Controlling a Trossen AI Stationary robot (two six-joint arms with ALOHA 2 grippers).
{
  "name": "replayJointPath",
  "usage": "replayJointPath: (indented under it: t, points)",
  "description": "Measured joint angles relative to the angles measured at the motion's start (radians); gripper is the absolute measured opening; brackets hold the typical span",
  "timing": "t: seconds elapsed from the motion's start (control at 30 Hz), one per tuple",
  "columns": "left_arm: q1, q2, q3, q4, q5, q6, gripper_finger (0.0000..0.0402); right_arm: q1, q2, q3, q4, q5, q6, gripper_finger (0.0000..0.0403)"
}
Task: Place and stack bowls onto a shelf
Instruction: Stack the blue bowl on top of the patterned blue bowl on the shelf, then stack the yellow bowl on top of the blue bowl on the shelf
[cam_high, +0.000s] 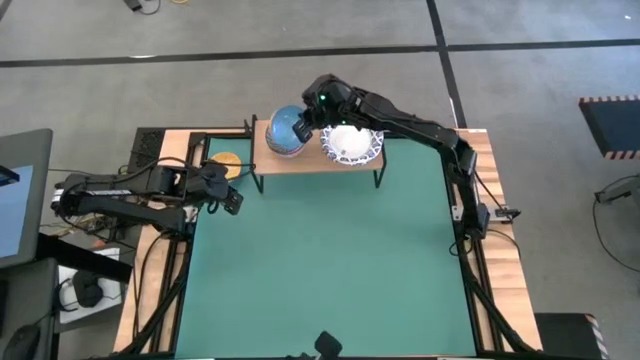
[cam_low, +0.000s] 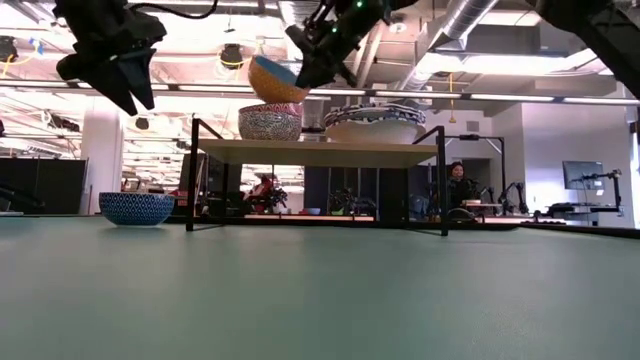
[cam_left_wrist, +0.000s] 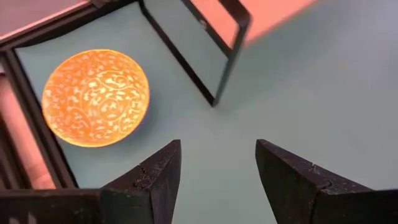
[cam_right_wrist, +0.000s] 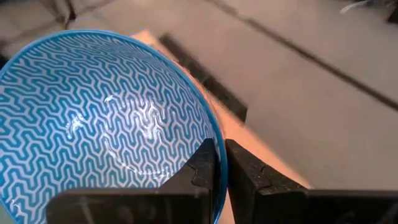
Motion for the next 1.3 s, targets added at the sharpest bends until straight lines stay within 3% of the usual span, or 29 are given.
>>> replayJointPath:
  t: [0.23, 0.53, 0.67, 0.83, 1.03, 1.3]
  points:
    - [0.078, 0.000, 0.000, 0.001, 0.005, 0.014, 0.0190, 0.007, 0.058, -0.001, 0.010, -0.028, -0.027, 0.0053]
    - [0.089, 0.000, 0.000, -0.027, 0.016, 0.007, 0.0190, 0.003, 0.056, -0.001, 0.023, -0.015, -0.023, 0.0061]
    - [0.089, 0.000, 0.000, -0.057, 0.016, 0.005, 0.0190, -0.003, 0.053, -0.001, 0.004, -0.014, -0.018, 0.0093]
    - [0.089, 0.000, -0.006, -0.062, -0.004, -0.001, 0.0190, -0.007, 0.053, 0.000, 0.005, -0.014, 0.013, 0.0166]
    - [0.090, 0.000, -0.158, 0.006, -0.034, -0.028, 0.0190, 0.002, 0.027, 0.000, 0.043, -0.030, 0.014, 0.0233]
    - [0.126, 0.000, -0.331, 0.128, -0.103, 0.084, 0.0190, 0.024, -0.084, 0.000, 0.027, -0.104, -0.040, 0.0239]
